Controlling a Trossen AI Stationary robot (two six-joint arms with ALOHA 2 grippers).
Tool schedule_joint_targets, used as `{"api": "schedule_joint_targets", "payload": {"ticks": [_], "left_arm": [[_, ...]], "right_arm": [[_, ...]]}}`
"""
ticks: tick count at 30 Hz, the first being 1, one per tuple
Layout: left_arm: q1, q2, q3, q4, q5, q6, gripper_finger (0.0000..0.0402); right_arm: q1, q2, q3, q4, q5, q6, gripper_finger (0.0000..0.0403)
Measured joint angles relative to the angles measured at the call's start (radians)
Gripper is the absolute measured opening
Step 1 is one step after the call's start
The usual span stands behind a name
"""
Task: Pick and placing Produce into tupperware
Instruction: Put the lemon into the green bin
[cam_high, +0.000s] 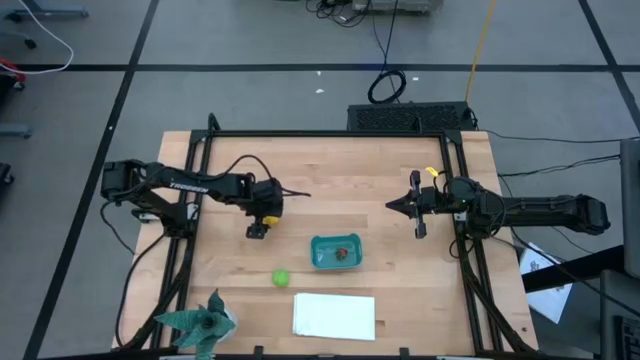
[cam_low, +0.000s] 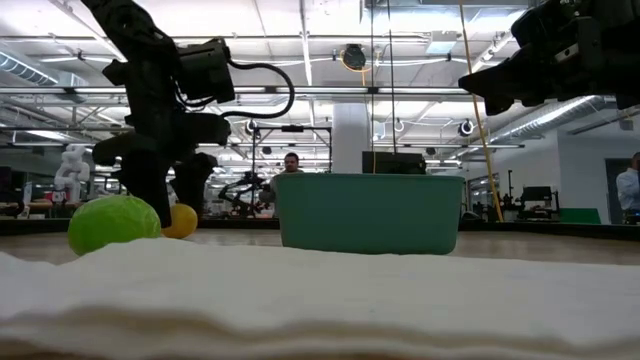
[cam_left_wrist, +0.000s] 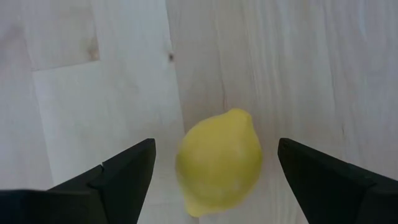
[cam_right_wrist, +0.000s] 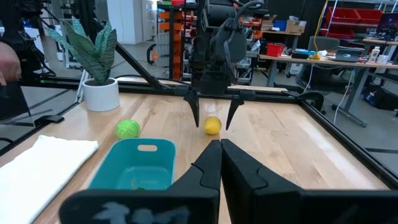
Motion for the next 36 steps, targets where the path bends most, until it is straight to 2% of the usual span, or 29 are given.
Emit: {"api": "schedule_joint_targets", "payload": {"ticks": [8, 29, 32, 36], "left_arm": [[0.0, 0.0, 0.0, -0.001, 0.0, 0.004, 0.0332], [0.0, 0.0, 0.0, 0.004, -0.002, 0.006, 0.0199], [0.0, 0.001, 0.0, 0.004, -0.002, 0.007, 0.0196], [0.0, 0.002, 0.01, -0.016, -0.003, 0.007, 0.0213]], "right_arm": [[0.0, 0.0, 0.0, 0.0, 0.0, 0.0, 0.0], [0.0, 0.0, 0.0, 0.0, 0.0, 0.0, 0.0], [0.0, 0.0, 0.0, 0.0, 0.0, -0.001, 0.0], [0.0, 0.0, 0.0, 0.0, 0.0, -0.003, 0.0]]}}
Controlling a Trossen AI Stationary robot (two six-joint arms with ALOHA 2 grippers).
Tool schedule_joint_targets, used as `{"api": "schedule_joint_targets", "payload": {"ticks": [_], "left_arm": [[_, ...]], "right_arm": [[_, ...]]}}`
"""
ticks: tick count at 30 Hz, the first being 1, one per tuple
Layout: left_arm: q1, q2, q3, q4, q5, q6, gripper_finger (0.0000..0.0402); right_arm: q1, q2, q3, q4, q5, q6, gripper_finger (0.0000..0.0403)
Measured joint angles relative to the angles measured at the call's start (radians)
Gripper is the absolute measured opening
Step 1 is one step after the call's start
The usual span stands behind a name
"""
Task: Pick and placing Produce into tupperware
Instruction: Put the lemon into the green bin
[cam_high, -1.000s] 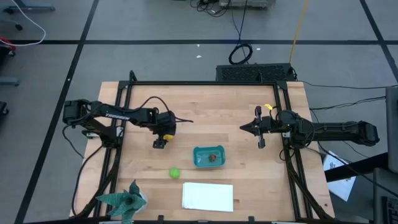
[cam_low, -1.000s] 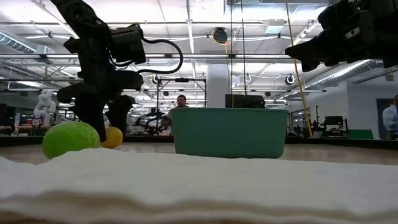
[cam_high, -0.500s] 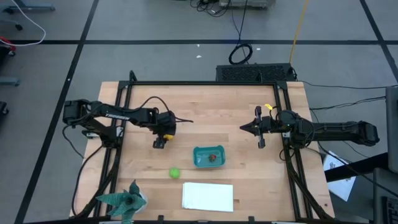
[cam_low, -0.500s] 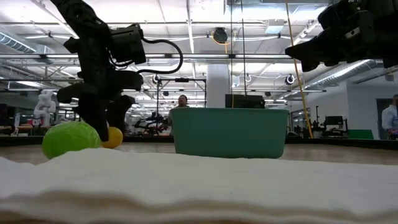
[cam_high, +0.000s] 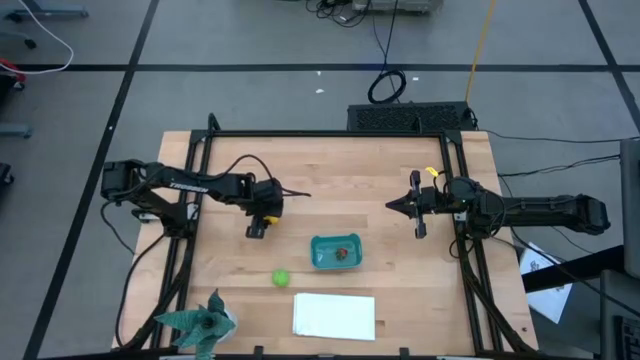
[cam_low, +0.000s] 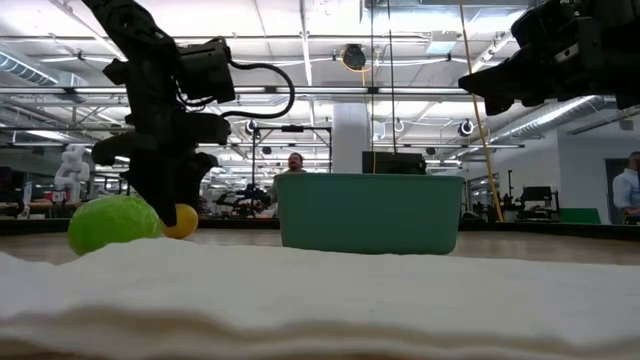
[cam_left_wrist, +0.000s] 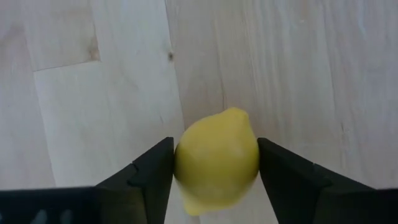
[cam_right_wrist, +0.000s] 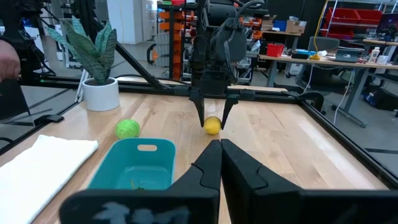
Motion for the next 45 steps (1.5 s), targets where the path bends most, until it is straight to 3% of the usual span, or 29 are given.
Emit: {"api": "schedule_joint_targets", "payload": {"ticks": [5, 12, 22, 32, 45], "left_arm": [[0.0, 0.0, 0.047, -0.061, -0.025, 0.002, 0.0221], [0.0, 0.0, 0.118, -0.16, -0.061, 0.023, 0.02], [0.0, 0.0, 0.212, -0.26, -0.062, 0.018, 0.0218], [0.0, 0.0, 0.319, -0.3, -0.062, 0.025, 0.0201], [0.0, -0.001, 0.417, -0.412, -0.082, 0.046, 0.0217]], "right_arm": [[0.0, 0.0, 0.0, 0.0, 0.0, 0.0, 0.0], [0.0, 0.0, 0.0, 0.0, 0.0, 0.0, 0.0], [0.0, 0.0, 0.0, 0.0, 0.0, 0.0, 0.0], [0.0, 0.0, 0.0, 0.0, 0.0, 0.0, 0.0], [0.0, 0.0, 0.0, 0.0, 0.0, 0.0, 0.0]]}}
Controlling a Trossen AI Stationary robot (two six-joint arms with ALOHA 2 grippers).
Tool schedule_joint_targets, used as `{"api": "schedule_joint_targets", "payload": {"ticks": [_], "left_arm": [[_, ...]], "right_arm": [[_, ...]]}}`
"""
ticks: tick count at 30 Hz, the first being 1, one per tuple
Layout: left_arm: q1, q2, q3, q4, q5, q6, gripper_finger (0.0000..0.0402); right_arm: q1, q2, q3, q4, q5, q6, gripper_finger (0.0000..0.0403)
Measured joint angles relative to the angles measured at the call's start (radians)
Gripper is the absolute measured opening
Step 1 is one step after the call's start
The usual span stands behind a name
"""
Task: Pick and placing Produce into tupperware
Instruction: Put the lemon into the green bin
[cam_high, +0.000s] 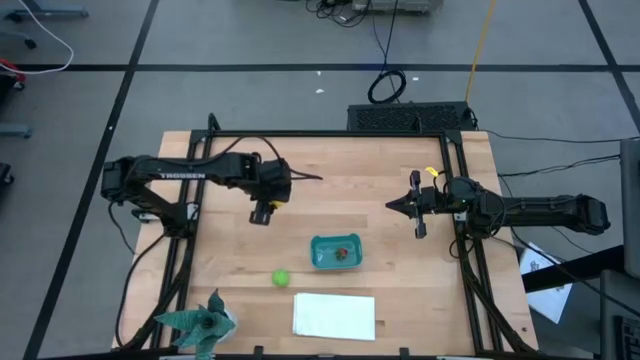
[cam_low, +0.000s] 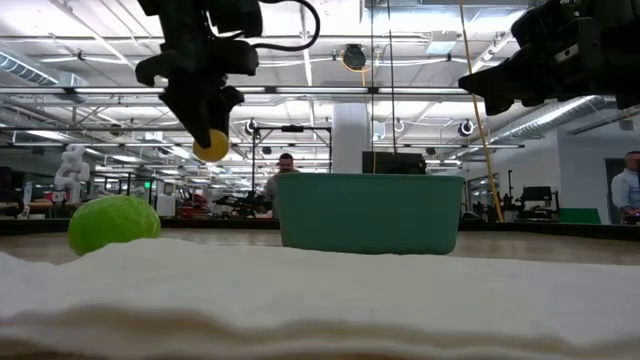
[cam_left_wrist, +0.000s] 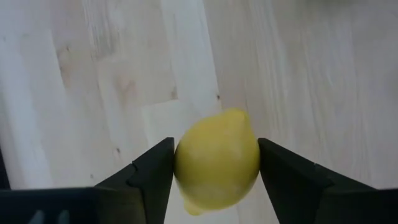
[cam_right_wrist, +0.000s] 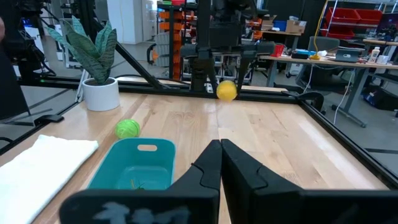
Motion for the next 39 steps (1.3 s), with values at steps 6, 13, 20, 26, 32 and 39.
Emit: {"api": "schedule_joint_targets", "payload": {"ticks": [6, 13, 20, 26, 32, 39], "left_arm": [[0.0, -0.014, 0.019, 0.001, 0.001, 0.008, 0.0218], [0.0, -0.082, 0.04, -0.006, 0.004, 0.019, 0.0218], [0.005, -0.188, 0.079, -0.004, 0.018, 0.0, 0.0218], [0.005, -0.291, 0.082, 0.006, 0.025, -0.01, 0.0218], [0.005, -0.388, 0.082, 0.032, 0.062, -0.048, 0.0218], [0.005, -0.475, 0.082, 0.089, 0.163, -0.053, 0.0218]], "right_arm": [[0.0, 0.0, 0.0, 0.0, 0.0, 0.0, 0.0], [0.0, 0.003, 0.0, 0.0, 0.0, 0.0, 0.0], [0.0, 0.015, -0.002, -0.002, 0.0, 0.0, 0.0], [-0.001, 0.026, -0.002, 0.012, 0.0, 0.0, 0.0], [-0.001, 0.028, -0.002, 0.015, 0.0, 0.0, 0.0], [-0.001, 0.028, -0.002, 0.015, 0.0, 0.0, 0.0]]}}
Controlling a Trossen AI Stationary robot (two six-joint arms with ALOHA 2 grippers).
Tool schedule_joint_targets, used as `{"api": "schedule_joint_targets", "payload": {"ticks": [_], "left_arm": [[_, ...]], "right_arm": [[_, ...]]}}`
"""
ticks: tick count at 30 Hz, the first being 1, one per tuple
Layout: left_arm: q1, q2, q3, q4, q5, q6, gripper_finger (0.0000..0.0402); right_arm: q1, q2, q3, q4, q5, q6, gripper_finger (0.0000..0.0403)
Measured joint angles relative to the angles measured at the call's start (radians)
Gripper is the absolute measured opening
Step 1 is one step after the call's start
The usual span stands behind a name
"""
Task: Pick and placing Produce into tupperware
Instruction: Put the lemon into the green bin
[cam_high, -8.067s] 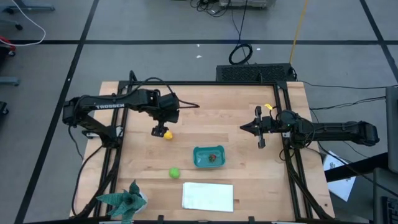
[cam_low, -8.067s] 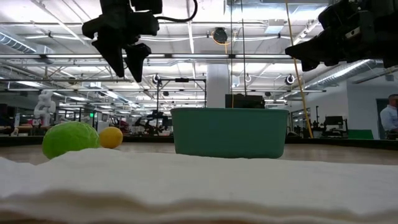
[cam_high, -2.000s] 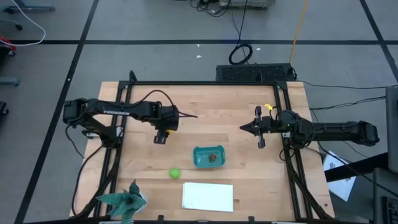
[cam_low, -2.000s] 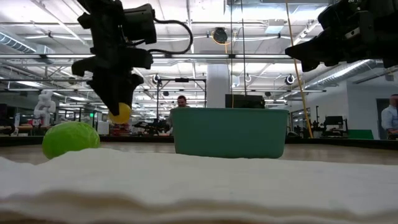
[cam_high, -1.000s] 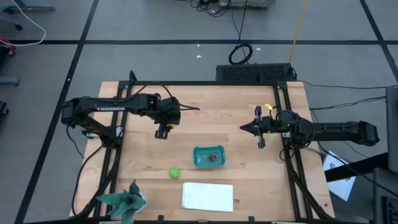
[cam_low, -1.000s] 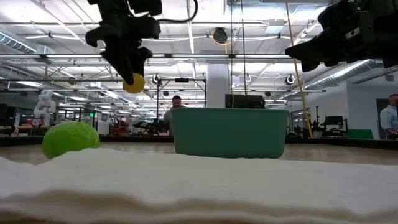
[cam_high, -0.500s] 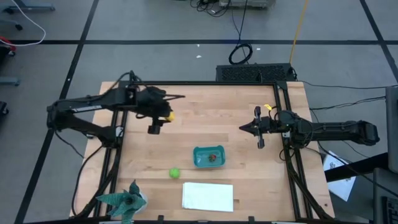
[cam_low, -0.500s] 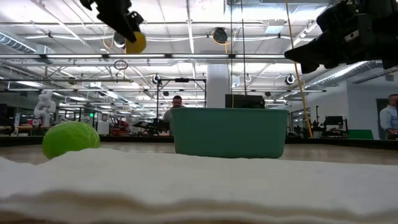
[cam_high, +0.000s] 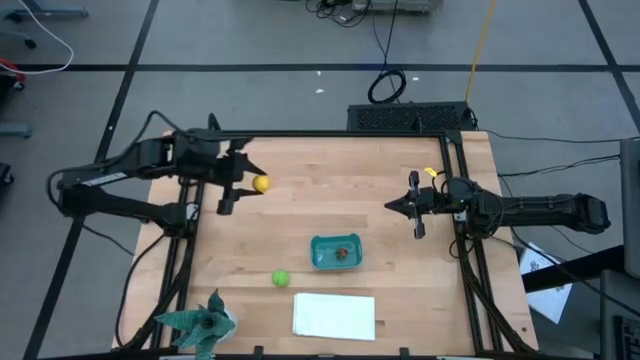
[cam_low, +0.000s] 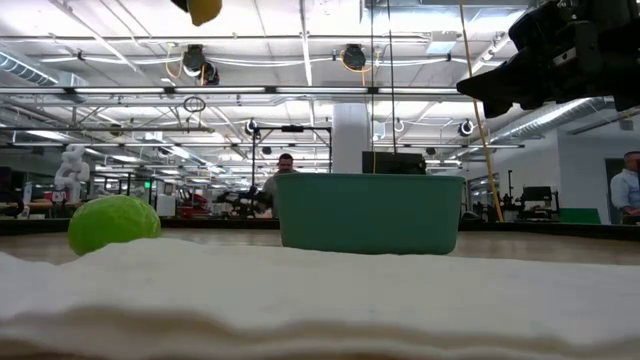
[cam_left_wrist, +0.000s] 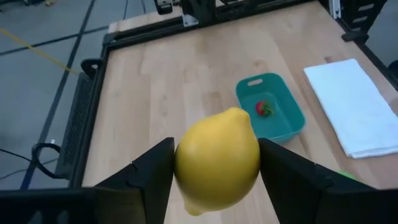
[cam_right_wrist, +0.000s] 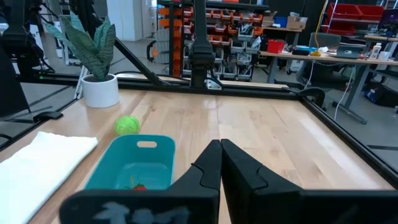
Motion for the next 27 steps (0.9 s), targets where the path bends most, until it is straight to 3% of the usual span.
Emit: {"api": "schedule_joint_targets", "payload": {"ticks": [13, 27], "left_arm": [[0.0, -0.138, -0.011, 0.001, 0.006, -0.038, 0.0218], [0.0, -0.301, -0.269, 0.247, 0.053, -0.078, 0.0218]], "right_arm": [[0.0, 0.0, 0.0, 0.0, 0.0, 0.0, 0.0], [0.0, 0.0, 0.002, 0.0, 0.0, 0.0, 0.0]]}}
